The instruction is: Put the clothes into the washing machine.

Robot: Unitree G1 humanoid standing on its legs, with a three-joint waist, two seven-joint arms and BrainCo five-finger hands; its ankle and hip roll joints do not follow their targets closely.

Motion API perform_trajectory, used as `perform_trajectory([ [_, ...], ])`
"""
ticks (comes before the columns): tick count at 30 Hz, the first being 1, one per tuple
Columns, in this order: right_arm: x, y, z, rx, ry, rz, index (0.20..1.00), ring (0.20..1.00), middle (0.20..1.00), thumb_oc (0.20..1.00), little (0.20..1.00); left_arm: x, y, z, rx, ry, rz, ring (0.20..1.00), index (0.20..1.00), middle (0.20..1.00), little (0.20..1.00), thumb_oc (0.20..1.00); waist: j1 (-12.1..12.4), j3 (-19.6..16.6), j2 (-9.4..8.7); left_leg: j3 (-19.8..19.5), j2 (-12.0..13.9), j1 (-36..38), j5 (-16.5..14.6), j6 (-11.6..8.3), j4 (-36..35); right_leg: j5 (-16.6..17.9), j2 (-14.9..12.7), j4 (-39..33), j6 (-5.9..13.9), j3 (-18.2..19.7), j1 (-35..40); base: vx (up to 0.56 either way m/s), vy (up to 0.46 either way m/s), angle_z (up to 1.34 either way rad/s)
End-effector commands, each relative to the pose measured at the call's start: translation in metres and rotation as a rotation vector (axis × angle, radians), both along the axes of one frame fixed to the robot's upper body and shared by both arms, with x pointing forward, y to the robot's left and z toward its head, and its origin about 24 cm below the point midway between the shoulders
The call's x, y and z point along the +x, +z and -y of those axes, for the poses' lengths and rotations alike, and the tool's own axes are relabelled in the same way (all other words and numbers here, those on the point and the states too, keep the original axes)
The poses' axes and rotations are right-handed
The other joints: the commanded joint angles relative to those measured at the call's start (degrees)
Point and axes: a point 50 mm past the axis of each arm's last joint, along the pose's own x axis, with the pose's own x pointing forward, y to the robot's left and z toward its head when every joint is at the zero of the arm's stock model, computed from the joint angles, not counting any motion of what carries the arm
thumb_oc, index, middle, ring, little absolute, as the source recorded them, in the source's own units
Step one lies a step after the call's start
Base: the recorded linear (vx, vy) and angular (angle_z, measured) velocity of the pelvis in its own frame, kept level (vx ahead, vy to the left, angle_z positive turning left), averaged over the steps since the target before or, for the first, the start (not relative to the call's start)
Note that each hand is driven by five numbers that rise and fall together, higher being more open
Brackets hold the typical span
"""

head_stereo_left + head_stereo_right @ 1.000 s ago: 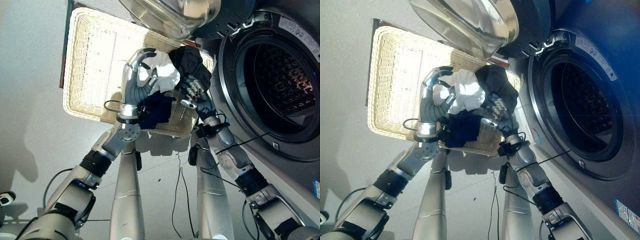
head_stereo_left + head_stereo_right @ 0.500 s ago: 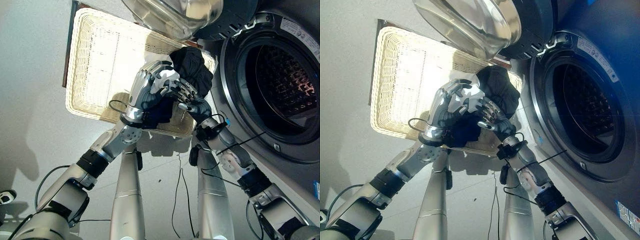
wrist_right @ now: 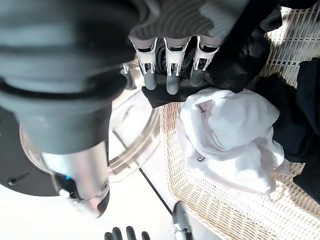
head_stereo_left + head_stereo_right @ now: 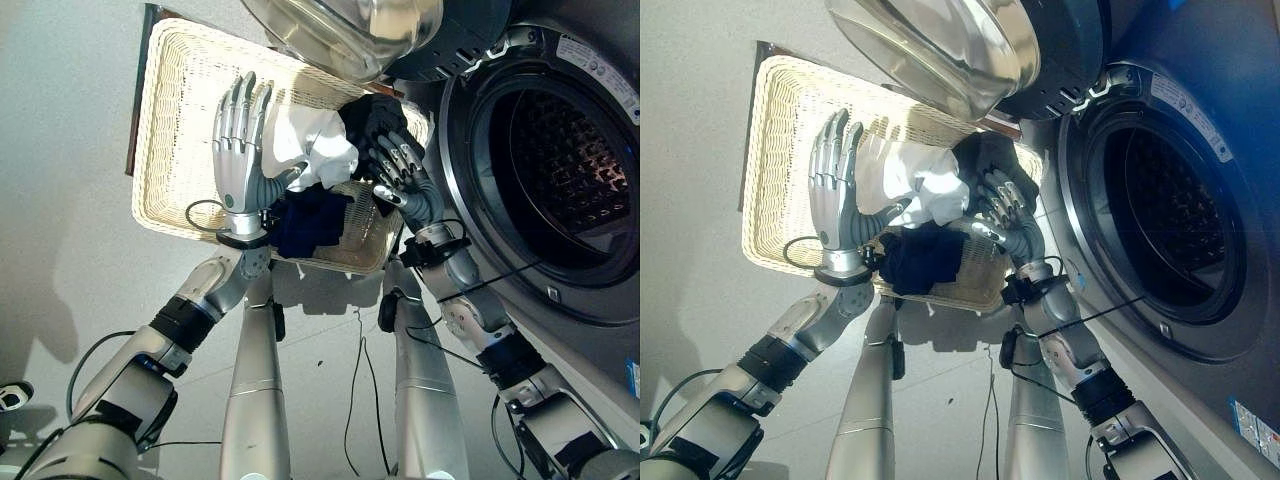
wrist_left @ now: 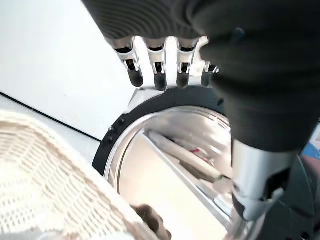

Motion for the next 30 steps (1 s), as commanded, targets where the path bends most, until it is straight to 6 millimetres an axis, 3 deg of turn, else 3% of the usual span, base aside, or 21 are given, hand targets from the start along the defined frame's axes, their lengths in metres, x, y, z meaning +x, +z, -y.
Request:
perform_trajectory([
  [1, -0.017, 0.02, -0.008, 0.025, 0.042, 0.131, 1.0, 1.0, 1.0, 1.0, 1.0, 0.002, 0.013, 0.001, -0.002, 0.021, 0.045, 1.0, 1.0, 1.0, 1.0, 1.0, -0.41, -0.56, -0.53, -1.67, -4.51, -1.37, 2.79, 5.84, 0.94, 3.07, 2.46, -1.97, 0.75, -1.83, 2.83, 0.0, 0.0, 0.0],
  [17, -0.005, 0.022, -0.01, -0.014, 0.084, 0.13, 1.0, 1.0, 1.0, 1.0, 1.0, 0.051, -0.014, -0.002, 0.103, 0.054, -0.479, 1.0, 1.0, 1.0, 1.0, 1.0, -2.23, -0.56, -0.99, 0.27, -3.68, -1.39, 3.63, 5.43, 0.88, 3.66, 2.96, -2.15, 0.9, -1.09, 2.57, 0.0, 0.02, -0.01],
  [30, 0.005, 0.023, -0.023, -0.02, 0.113, 0.122, 1.0, 1.0, 1.0, 1.0, 1.0, 0.073, -0.027, -0.013, 0.073, 0.134, -0.673, 1.0, 1.0, 1.0, 1.0, 1.0, -3.26, -0.56, -1.82, 1.13, -3.4, -1.37, 3.81, 5.01, 1.04, 3.64, 3.28, -2.61, 0.7, -0.73, 2.77, 0.0, 0.006, -0.02],
])
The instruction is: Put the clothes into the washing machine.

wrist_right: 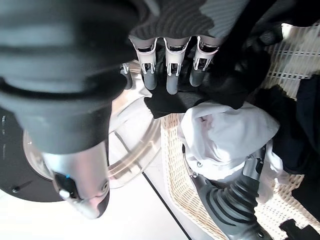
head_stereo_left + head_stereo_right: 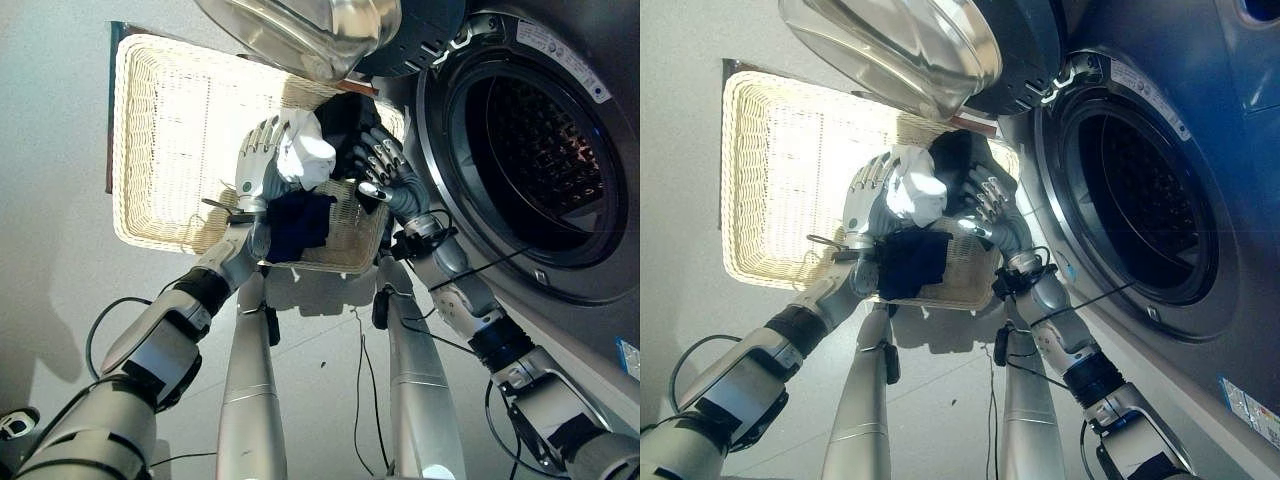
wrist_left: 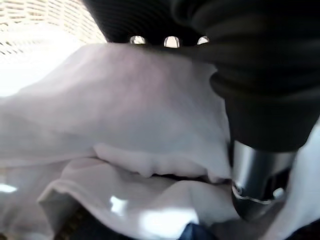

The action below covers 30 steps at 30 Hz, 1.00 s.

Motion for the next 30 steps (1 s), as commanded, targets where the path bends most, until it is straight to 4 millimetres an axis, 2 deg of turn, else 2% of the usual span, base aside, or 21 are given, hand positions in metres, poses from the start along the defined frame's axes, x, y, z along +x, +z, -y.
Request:
perform_trajectory([
  [1, -0.01, 0.019, -0.009, 0.056, 0.064, 0.117, 1.0, 1.0, 1.0, 1.0, 1.0, 0.005, 0.004, -0.006, -0.025, 0.022, -0.021, 1.0, 1.0, 1.0, 1.0, 1.0, -0.01, -0.53, -1.79, -0.89, -3.5, -2.0, 4.51, 4.88, 0.21, 2.67, 3.01, -1.88, 0.71, -2.41, 2.74, 0.0, 0.0, 0.0],
  [9, -0.001, 0.025, -0.015, 0.064, 0.072, 0.118, 1.0, 1.0, 1.0, 1.0, 1.0, 0.015, 0.007, -0.024, -0.018, 0.121, -0.101, 1.0, 1.0, 1.0, 1.0, 1.0, -0.49, -0.53, -2.37, -0.62, -3.2, -2.12, 4.53, 4.61, 0.05, 2.68, 3.06, -2.18, 0.63, -2.4, 2.54, 0.0, 0.0, 0.0],
  [14, 0.003, 0.028, -0.021, 0.065, 0.074, 0.119, 1.0, 1.0, 1.0, 1.0, 1.0, 0.021, 0.001, -0.031, -0.023, 0.149, -0.22, 1.0, 1.0, 1.0, 1.0, 1.0, -0.67, -0.53, -2.5, -0.47, -3.27, -2.26, 4.59, 4.56, -0.16, 2.91, 3.13, -2.6, 0.55, -2.38, 2.34, 0.0, 0.0, 0.0],
  [15, 0.004, 0.029, -0.021, 0.068, 0.077, 0.119, 1.0, 1.0, 1.0, 1.0, 1.0, 0.022, -0.003, -0.033, -0.026, 0.151, -0.273, 0.366, 0.366, 0.366, 0.366, 0.366, -0.79, -0.53, -2.56, -0.49, -3.31, -2.3, 4.53, 4.6, -0.13, 2.94, 3.18, -2.69, 0.54, -2.25, 2.29, 0.0, 0.0, 0.0],
  [16, 0.004, 0.029, -0.021, 0.069, 0.078, 0.119, 1.0, 1.0, 1.0, 1.0, 1.0, 0.022, -0.005, -0.032, -0.027, 0.142, -0.295, 0.2, 0.2, 0.2, 0.2, 0.2, -0.83, -0.53, -2.57, -0.47, -3.33, -2.27, 4.54, 4.61, -0.19, 3.0, 3.22, -2.78, 0.53, -2.24, 2.31, 0.0, 0.0, 0.0],
  [21, 0.006, 0.031, -0.024, 0.071, 0.086, 0.122, 1.0, 1.0, 1.0, 1.0, 1.0, 0.024, -0.013, -0.034, -0.038, 0.127, -0.379, 0.2, 0.2, 0.2, 0.2, 0.2, -0.96, -0.53, -2.68, -0.27, -3.27, -2.27, 4.5, 4.62, -0.27, 3.07, 3.32, -3.02, 0.5, -2.24, 2.34, 0.0, 0.0, 0.0],
  [30, 0.006, 0.031, -0.025, 0.081, 0.089, 0.118, 1.0, 1.0, 1.0, 1.0, 1.0, 0.023, -0.018, -0.034, -0.062, 0.1, -0.408, 0.2, 0.2, 0.2, 0.2, 0.2, -1.05, -0.53, -2.68, -0.28, -3.21, -2.29, 4.51, 4.6, -0.35, 3.14, 3.26, -3.28, 0.51, -2.15, 2.36, 0.0, 0.0, 0.0],
])
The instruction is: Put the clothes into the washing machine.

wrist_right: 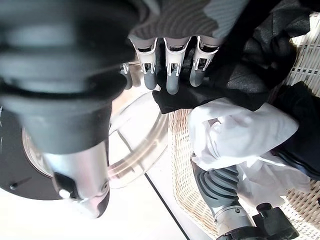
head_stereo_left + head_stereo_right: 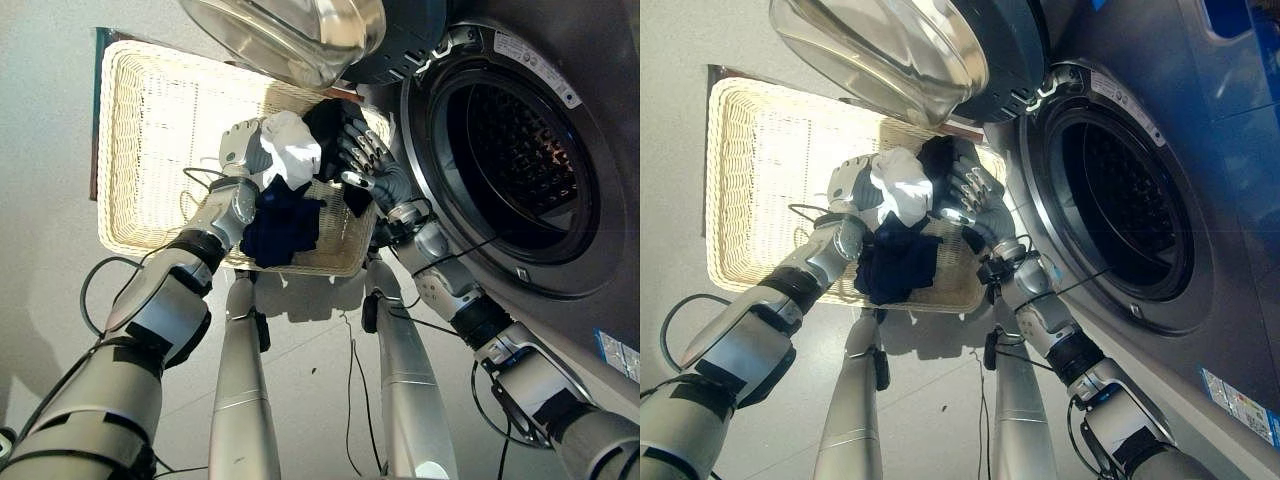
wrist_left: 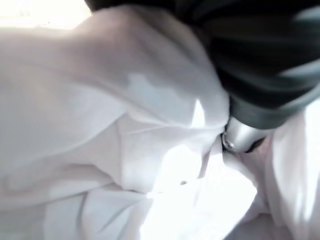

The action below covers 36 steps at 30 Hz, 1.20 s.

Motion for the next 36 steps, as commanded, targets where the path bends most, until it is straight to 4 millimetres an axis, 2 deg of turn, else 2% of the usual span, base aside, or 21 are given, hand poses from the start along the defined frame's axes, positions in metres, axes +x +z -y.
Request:
perform_trajectory([
  [1, -0.009, 0.016, -0.006, 0.063, 0.052, 0.096, 1.0, 1.0, 1.0, 1.0, 1.0, -0.003, -0.046, -0.009, -0.047, 0.024, -0.184, 0.2, 0.2, 0.2, 0.2, 0.2, 0.24, 1.07, -0.05, -0.79, -3.3, -2.3, 4.66, 4.74, -0.52, 1.95, 3.03, -1.25, 0.39, -2.41, 1.57, 0.0, 0.0, 0.0],
  [10, -0.01, 0.014, -0.007, 0.08, 0.056, 0.087, 1.0, 1.0, 1.0, 1.0, 1.0, -0.005, -0.044, -0.007, -0.178, -0.019, -0.149, 0.2, 0.2, 0.2, 0.2, 0.2, 0.42, 1.07, -0.01, -1.0, -3.4, -2.13, 4.77, 4.83, -0.89, 2.07, 3.01, -1.42, 0.35, -2.51, 1.66, 0.0, 0.0, 0.0],
  [12, -0.011, 0.014, -0.007, 0.085, 0.056, 0.084, 1.0, 1.0, 1.0, 1.0, 1.0, -0.005, -0.043, -0.006, -0.254, -0.038, -0.136, 0.2, 0.2, 0.2, 0.2, 0.2, 0.5, 1.07, 0.0, -1.04, -3.43, -2.05, 4.78, 4.85, -0.89, 2.06, 2.99, -1.39, 0.37, -2.56, 1.77, 0.0, 0.0, 0.0],
  [17, -0.014, 0.013, -0.006, 0.11, 0.052, 0.071, 1.0, 1.0, 1.0, 1.0, 1.0, -0.01, -0.032, -0.003, -0.582, -0.145, -0.005, 0.2, 0.2, 0.2, 0.2, 0.2, 0.85, 1.07, 0.02, -1.23, -3.34, -1.79, 4.69, 4.92, -1.18, 1.92, 2.97, -1.5, 0.38, -2.7, 2.05, 0.0, 0.0, 0.0],
  [20, -0.019, 0.009, -0.002, 0.156, 0.033, 0.045, 1.0, 1.0, 1.0, 1.0, 1.0, -0.021, -0.018, 0.006, -0.747, -0.285, 0.151, 0.2, 0.2, 0.2, 0.2, 0.2, 1.32, 1.07, 0.26, -1.59, -3.44, -1.96, 4.61, 4.89, -1.32, 1.81, 2.71, -1.53, 0.48, -3.07, 2.02, 0.0, 0.0, 0.0],
  [22, -0.021, 0.007, -0.001, 0.168, 0.026, 0.039, 1.0, 1.0, 1.0, 1.0, 1.0, -0.025, -0.016, 0.009, -0.774, -0.326, 0.192, 0.2, 0.2, 0.2, 0.2, 0.2, 1.45, 1.07, 0.39, -1.71, -3.5, -1.97, 4.57, 4.95, -1.36, 1.82, 2.66, -1.45, 0.52, -3.18, 1.97, 0.0, 0.0, 0.0],
  [23, -0.027, 0.004, 0.004, 0.198, 0.005, 0.03, 1.0, 1.0, 1.0, 1.0, 1.0, -0.038, -0.014, 0.02, -0.832, -0.428, 0.275, 0.2, 0.2, 0.2, 0.2, 0.2, 1.82, 1.07, 0.64, -2.01, -3.87, -1.81, 4.46, 5.2, -1.5, 1.99, 2.63, -1.6, 0.51, -3.28, 2.14, 0.0, 0.0, 0.0],
  [25, -0.032, 0.002, 0.006, 0.211, -0.007, 0.028, 1.0, 1.0, 1.0, 1.0, 1.0, -0.046, -0.015, 0.026, -0.856, -0.477, 0.31, 0.2, 0.2, 0.2, 0.2, 0.2, 1.99, 1.07, 0.77, -2.16, -4.03, -1.86, 4.37, 5.36, -1.54, 2.18, 2.59, -1.77, 0.56, -3.37, 2.14, -0.01, -0.016, 0.01],
  [26, -0.037, 0.0, 0.007, 0.223, -0.024, 0.029, 1.0, 1.0, 1.0, 1.0, 1.0, -0.057, -0.013, 0.032, -0.878, -0.547, 0.374, 0.2, 0.2, 0.2, 0.2, 0.2, 2.27, 1.07, 0.92, -2.37, -4.19, -1.9, 4.22, 5.59, -1.72, 2.28, 2.55, -1.91, 0.61, -3.49, 2.09, 0.0, 0.0, 0.0],
  [30, -0.044, -0.001, 0.01, 0.235, -0.049, 0.03, 1.0, 1.0, 1.0, 1.0, 1.0, -0.077, -0.005, 0.046, -0.896, -0.679, 0.458, 0.2, 0.2, 0.2, 0.2, 0.2, 2.76, 1.07, 1.29, -2.49, -4.23, -1.89, 4.08, 5.94, -2.07, 2.26, 2.34, -1.78, 0.7, -3.9, 2.03, 0.0, 0.0, 0.0],
  [36, -0.048, 0.003, 0.016, 0.249, -0.058, 0.042, 1.0, 1.0, 1.0, 1.0, 1.0, -0.096, 0.009, 0.057, -0.859, -0.796, 0.517, 0.2, 0.2, 0.2, 0.2, 0.2, 3.15, 1.07, 1.64, -2.69, -4.4, -1.63, 3.93, 6.31, -2.16, 2.33, 2.16, -1.73, 0.73, -3.88, 2.27, 0.0, 0.0, 0.0],
])
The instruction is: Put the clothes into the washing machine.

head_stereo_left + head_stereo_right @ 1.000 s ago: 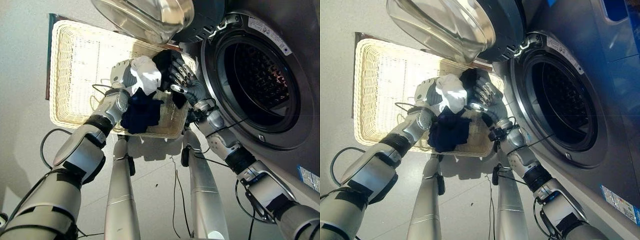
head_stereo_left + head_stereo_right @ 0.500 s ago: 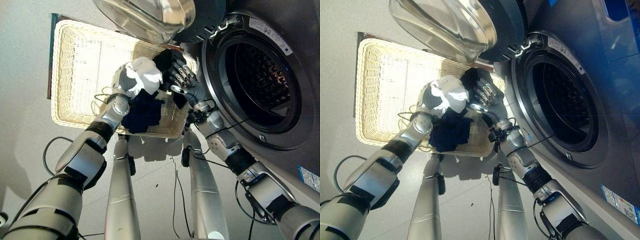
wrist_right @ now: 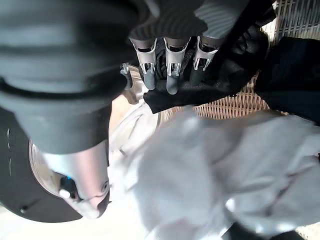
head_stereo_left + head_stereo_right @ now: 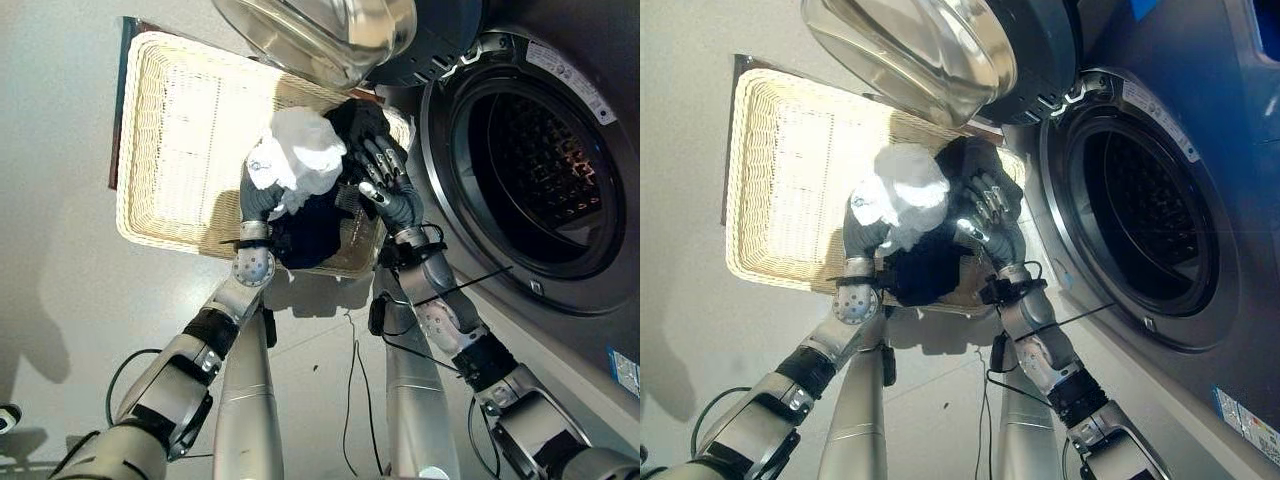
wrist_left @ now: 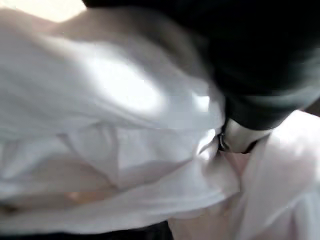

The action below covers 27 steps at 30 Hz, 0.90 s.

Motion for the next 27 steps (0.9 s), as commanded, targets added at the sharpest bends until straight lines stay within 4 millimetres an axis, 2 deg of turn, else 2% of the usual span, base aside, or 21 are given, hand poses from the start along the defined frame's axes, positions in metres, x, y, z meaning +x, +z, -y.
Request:
perform_trajectory([
  [1, -0.02, 0.028, 0.004, 0.049, 0.018, 0.152, 1.0, 1.0, 1.0, 1.0, 1.0, -0.021, 0.04, 0.013, 0.011, -0.083, 0.257, 0.2, 0.2, 0.2, 0.2, 0.2, 0.13, 0.84, 1.4, -2.45, -4.26, -1.58, 4.03, 6.05, -0.94, 2.7, 2.31, -1.01, 0.28, -3.75, 2.37, 0.0, 0.0, 0.0],
  [10, -0.023, 0.036, -0.001, 0.027, 0.109, 0.187, 1.0, 1.0, 1.0, 1.0, 1.0, -0.033, 0.055, 0.023, 0.213, -0.01, 0.379, 0.2, 0.2, 0.2, 0.2, 0.2, 0.8, 0.84, 1.46, -3.0, -4.21, -1.34, 4.25, 5.97, -0.68, 2.6, 2.37, -0.76, 0.19, -3.97, 2.84, 0.0, 0.0, 0.0],
  [20, -0.027, 0.036, -0.011, 0.024, 0.245, 0.182, 1.0, 1.0, 1.0, 1.0, 1.0, -0.037, 0.058, 0.032, 0.422, 0.058, 0.45, 0.2, 0.2, 0.2, 0.2, 0.2, 1.03, 0.84, 1.77, -2.8, -4.14, -0.94, 4.3, 5.85, -0.39, 2.46, 2.13, -0.89, 0.11, -4.2, 3.47, 0.0, 0.0, 0.0],
  [27, -0.031, 0.035, -0.02, 0.046, 0.369, 0.155, 1.0, 1.0, 1.0, 1.0, 1.0, -0.04, 0.059, 0.04, 0.489, 0.039, 0.477, 0.2, 0.2, 0.2, 0.2, 0.2, 0.98, 0.84, 1.86, -2.76, -4.08, -1.04, 4.4, 5.81, -0.19, 2.49, 2.13, -0.76, 0.12, -4.06, 3.32, 0.0, 0.0, 0.0],
])
